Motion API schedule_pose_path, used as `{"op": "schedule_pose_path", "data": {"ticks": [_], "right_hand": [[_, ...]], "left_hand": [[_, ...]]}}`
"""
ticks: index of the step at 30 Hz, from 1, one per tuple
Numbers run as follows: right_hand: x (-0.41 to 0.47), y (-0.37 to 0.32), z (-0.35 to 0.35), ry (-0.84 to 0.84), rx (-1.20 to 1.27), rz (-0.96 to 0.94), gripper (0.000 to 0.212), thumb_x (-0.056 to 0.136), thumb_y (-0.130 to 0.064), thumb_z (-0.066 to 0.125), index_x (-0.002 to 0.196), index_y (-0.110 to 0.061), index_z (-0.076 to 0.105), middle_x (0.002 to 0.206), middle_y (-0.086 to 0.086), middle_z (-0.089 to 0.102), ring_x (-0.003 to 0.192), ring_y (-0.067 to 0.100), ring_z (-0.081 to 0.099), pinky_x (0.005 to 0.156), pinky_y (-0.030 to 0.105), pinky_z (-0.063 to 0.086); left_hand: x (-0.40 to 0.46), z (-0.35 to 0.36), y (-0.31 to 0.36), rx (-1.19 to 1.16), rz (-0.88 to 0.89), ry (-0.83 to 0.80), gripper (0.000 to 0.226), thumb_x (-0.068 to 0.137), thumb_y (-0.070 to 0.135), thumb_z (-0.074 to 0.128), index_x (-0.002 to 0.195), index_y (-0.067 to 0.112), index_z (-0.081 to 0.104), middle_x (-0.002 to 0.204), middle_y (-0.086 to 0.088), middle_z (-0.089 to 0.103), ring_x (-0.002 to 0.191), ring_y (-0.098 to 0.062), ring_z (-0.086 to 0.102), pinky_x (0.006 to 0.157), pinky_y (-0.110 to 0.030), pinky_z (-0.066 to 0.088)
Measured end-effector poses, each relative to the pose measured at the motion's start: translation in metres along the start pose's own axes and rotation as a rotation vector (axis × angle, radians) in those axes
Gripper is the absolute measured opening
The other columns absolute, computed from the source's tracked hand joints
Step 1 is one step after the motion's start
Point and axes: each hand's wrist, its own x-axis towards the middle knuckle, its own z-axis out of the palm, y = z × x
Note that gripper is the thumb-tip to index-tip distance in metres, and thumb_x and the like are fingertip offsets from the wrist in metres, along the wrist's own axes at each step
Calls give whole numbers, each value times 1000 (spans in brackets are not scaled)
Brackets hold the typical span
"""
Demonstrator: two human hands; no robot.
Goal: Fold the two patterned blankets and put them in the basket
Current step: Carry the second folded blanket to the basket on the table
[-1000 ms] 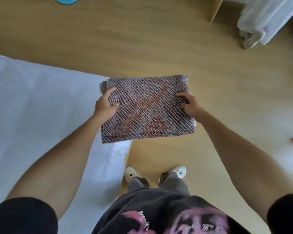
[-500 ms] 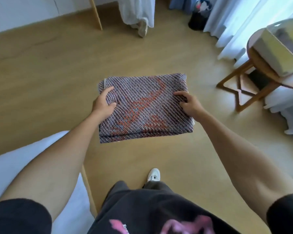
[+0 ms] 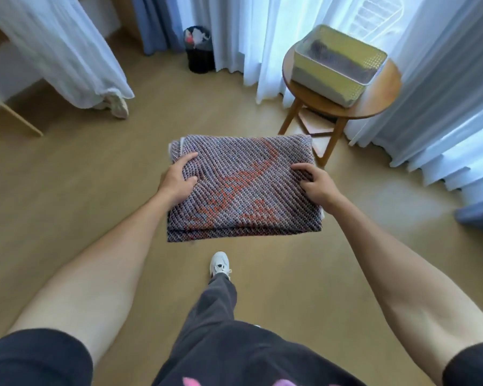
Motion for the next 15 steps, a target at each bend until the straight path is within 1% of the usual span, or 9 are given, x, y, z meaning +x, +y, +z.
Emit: {"op": "schedule_pose_path", "data": {"ticks": [2, 4, 6, 8, 9, 11, 15], "right_hand": [[22, -1, -10, 63, 22, 40, 49, 87, 3, 43, 112, -35, 61, 125, 2, 55, 110, 22, 53, 95, 38, 47], [39, -4, -17, 107, 16, 73, 49, 86, 2, 44, 113, -35, 61, 127, 3, 56, 113, 22, 52, 99, 40, 44], [52, -9, -26, 165, 25, 96, 49, 84, 3, 45, 115, -32, 61, 127, 3, 57, 114, 22, 52, 99, 36, 42], [64, -14, -34, 217, 38, 119, 49, 84, 4, 45, 116, -28, 61, 125, 3, 57, 111, 20, 53, 95, 30, 41], [69, -15, -38, 230, 44, 135, 49, 84, 4, 44, 117, -27, 61, 124, 3, 57, 110, 20, 53, 94, 30, 41], [81, -16, -49, 252, 59, 166, 49, 84, 4, 44, 117, -27, 61, 123, 3, 58, 108, 21, 54, 94, 34, 44], [109, -13, -76, 314, 60, 205, 49, 83, 3, 45, 115, -30, 61, 125, 3, 57, 111, 22, 53, 99, 38, 43]], "left_hand": [[42, 0, 19, 9, 52, -55, 58, 92, 7, 55, 138, 40, 43, 144, -1, 45, 91, -16, 58, 69, -22, 47], [78, -1, 35, 33, 92, -101, 58, 91, 8, 55, 137, 42, 43, 143, -1, 46, 92, -20, 61, 74, -28, 52], [113, 0, 51, 69, 140, -138, 58, 90, 8, 56, 135, 43, 44, 139, -3, 48, 95, -21, 60, 83, -32, 51], [144, 3, 67, 84, 177, -183, 59, 89, 9, 56, 133, 46, 44, 138, -5, 49, 106, -26, 58, 96, -40, 49], [157, 5, 76, 80, 191, -210, 60, 88, 9, 56, 132, 47, 44, 138, -6, 48, 110, -28, 57, 98, -44, 48], [182, 12, 92, 80, 213, -261, 60, 89, 8, 56, 131, 49, 44, 138, -7, 48, 113, -30, 55, 99, -47, 47], [229, 30, 130, 98, 276, -311, 58, 88, 9, 57, 132, 45, 45, 136, -9, 50, 116, -31, 53, 102, -47, 44]]}}
